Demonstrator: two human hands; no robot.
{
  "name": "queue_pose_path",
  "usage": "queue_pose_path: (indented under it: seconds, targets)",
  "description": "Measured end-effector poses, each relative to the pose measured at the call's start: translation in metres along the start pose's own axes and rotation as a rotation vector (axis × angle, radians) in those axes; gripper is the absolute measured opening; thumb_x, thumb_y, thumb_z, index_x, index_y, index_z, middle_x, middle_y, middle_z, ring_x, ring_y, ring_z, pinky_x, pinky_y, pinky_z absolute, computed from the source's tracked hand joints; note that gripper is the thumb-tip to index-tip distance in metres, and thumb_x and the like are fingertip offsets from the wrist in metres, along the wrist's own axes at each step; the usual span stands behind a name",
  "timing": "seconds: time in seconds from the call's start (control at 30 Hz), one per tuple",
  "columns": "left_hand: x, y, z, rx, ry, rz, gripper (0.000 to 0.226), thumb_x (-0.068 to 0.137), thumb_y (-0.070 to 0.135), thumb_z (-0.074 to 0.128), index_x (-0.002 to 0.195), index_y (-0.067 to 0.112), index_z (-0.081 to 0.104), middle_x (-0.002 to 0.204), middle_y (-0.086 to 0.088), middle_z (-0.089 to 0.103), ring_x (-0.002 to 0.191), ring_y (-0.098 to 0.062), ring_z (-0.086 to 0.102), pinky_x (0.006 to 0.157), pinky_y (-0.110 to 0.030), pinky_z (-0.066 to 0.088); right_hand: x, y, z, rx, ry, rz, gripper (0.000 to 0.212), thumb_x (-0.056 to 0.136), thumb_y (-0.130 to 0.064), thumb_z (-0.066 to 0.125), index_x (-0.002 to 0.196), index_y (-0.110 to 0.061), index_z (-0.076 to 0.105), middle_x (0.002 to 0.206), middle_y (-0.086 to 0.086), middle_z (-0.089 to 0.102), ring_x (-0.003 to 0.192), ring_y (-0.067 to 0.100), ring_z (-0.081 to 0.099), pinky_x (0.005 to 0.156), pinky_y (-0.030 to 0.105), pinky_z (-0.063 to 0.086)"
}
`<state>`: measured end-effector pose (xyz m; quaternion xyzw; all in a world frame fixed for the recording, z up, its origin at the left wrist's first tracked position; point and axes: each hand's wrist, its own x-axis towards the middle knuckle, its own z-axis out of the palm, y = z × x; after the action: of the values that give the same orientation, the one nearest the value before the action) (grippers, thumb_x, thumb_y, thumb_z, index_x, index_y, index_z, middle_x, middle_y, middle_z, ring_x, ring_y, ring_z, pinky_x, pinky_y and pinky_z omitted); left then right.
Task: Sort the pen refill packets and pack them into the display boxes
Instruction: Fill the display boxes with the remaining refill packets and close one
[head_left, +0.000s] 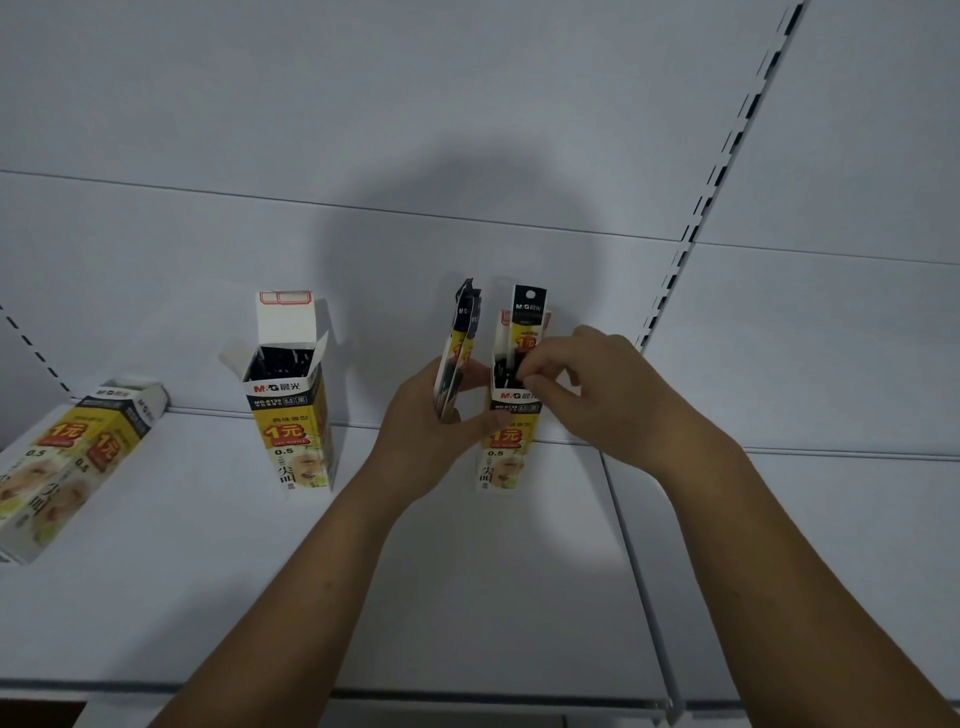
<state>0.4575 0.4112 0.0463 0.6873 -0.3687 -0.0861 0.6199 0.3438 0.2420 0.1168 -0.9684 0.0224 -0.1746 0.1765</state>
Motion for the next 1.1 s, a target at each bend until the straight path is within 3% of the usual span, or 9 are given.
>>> queue_pose_path:
  seconds: [0.2, 0.3, 0.43, 0.53, 0.63, 0.77, 0.9, 1.0, 1.1]
  targets:
    - [0.002, 0.000, 0.000, 0.002, -0.005, -0.008, 0.038, 0.081, 0.023, 0.089, 0.102, 0.042, 0.063, 0.104, 0.033, 0.070, 0.095, 0.000, 0.069, 0.069, -0.013, 0.051, -0.001, -0.004, 0.001, -0.061, 0.002, -0.028, 0.020, 0.105, -0.024, 0.056, 0.110, -0.028, 0.075, 0.084, -0.025, 0.061, 0.085, 0.005, 0.047, 0.077, 0.022, 0.033]
    - [0.002, -0.001, 0.003, -0.011, 0.007, -0.022, 0.038, 0.081, 0.023, 0.089, 0.103, 0.041, 0.064, 0.105, 0.031, 0.071, 0.090, -0.029, 0.067, 0.069, -0.031, 0.056, -0.003, -0.006, 0.007, -0.142, -0.084, -0.031, 0.025, 0.107, -0.026, 0.050, 0.109, -0.024, 0.075, 0.084, -0.012, 0.067, 0.086, 0.015, 0.051, 0.087, 0.039, 0.040]
    - [0.002, -0.001, 0.001, 0.000, 0.000, -0.031, 0.035, 0.081, 0.024, 0.089, 0.103, 0.040, 0.065, 0.106, 0.029, 0.072, 0.089, -0.030, 0.068, 0.070, -0.038, 0.057, 0.001, -0.008, -0.005, 0.135, 0.212, 0.068, 0.016, 0.104, -0.030, 0.059, 0.097, -0.028, 0.074, 0.087, -0.017, 0.070, 0.072, -0.002, 0.058, 0.072, 0.011, 0.038]
    - [0.002, -0.001, 0.000, 0.017, -0.005, -0.033, 0.034, 0.081, 0.026, 0.089, 0.104, 0.038, 0.066, 0.106, 0.029, 0.072, 0.093, -0.031, 0.068, 0.072, -0.038, 0.056, 0.012, -0.008, -0.015, 0.264, 0.411, 0.178, 0.012, 0.094, -0.039, 0.074, 0.102, -0.031, 0.069, 0.092, -0.016, 0.070, 0.068, 0.002, 0.055, 0.066, 0.006, 0.041]
    - [0.002, 0.000, 0.001, 0.004, -0.005, -0.035, 0.035, 0.081, 0.023, 0.089, 0.102, 0.038, 0.065, 0.105, 0.031, 0.072, 0.093, -0.022, 0.070, 0.067, -0.028, 0.055, 0.025, -0.011, -0.014, 0.280, 0.305, 0.139, 0.016, 0.092, -0.034, 0.078, 0.105, -0.026, 0.072, 0.093, -0.011, 0.070, 0.071, 0.005, 0.058, 0.067, 0.008, 0.042]
    - [0.003, 0.000, 0.002, -0.001, -0.003, -0.042, 0.035, 0.082, 0.021, 0.088, 0.102, 0.038, 0.065, 0.104, 0.032, 0.071, 0.091, -0.047, 0.064, 0.068, -0.034, 0.054, 0.030, -0.012, -0.009, 0.307, 0.329, 0.075, 0.007, 0.095, -0.014, 0.072, 0.097, -0.018, 0.077, 0.087, -0.010, 0.073, 0.076, 0.000, 0.061, 0.071, 0.007, 0.042]
    - [0.005, -0.003, -0.001, 0.016, -0.001, -0.036, 0.034, 0.081, 0.024, 0.089, 0.101, 0.039, 0.066, 0.106, 0.029, 0.072, 0.090, -0.040, 0.066, 0.068, -0.034, 0.054, 0.025, -0.008, -0.009, 0.341, 0.376, 0.109, 0.011, 0.095, -0.013, 0.071, 0.098, -0.022, 0.076, 0.087, -0.014, 0.072, 0.077, -0.001, 0.061, 0.070, 0.007, 0.041]
    - [0.004, -0.004, 0.000, 0.013, -0.004, -0.030, 0.034, 0.082, 0.025, 0.089, 0.101, 0.040, 0.066, 0.106, 0.028, 0.073, 0.092, -0.039, 0.067, 0.071, -0.038, 0.055, 0.022, -0.007, -0.003, 0.206, 0.232, 0.080, 0.017, 0.097, -0.013, 0.067, 0.101, -0.025, 0.078, 0.095, -0.014, 0.075, 0.075, -0.003, 0.059, 0.071, 0.006, 0.039]
    - [0.005, -0.002, 0.001, 0.008, -0.008, -0.021, 0.035, 0.082, 0.022, 0.088, 0.101, 0.040, 0.065, 0.106, 0.029, 0.072, 0.092, -0.039, 0.067, 0.070, -0.037, 0.055, 0.019, -0.004, 0.006, 0.010, 0.070, 0.015, 0.022, 0.100, -0.018, 0.058, 0.101, -0.026, 0.079, 0.083, -0.015, 0.070, 0.072, 0.006, 0.055, 0.075, 0.030, 0.046]
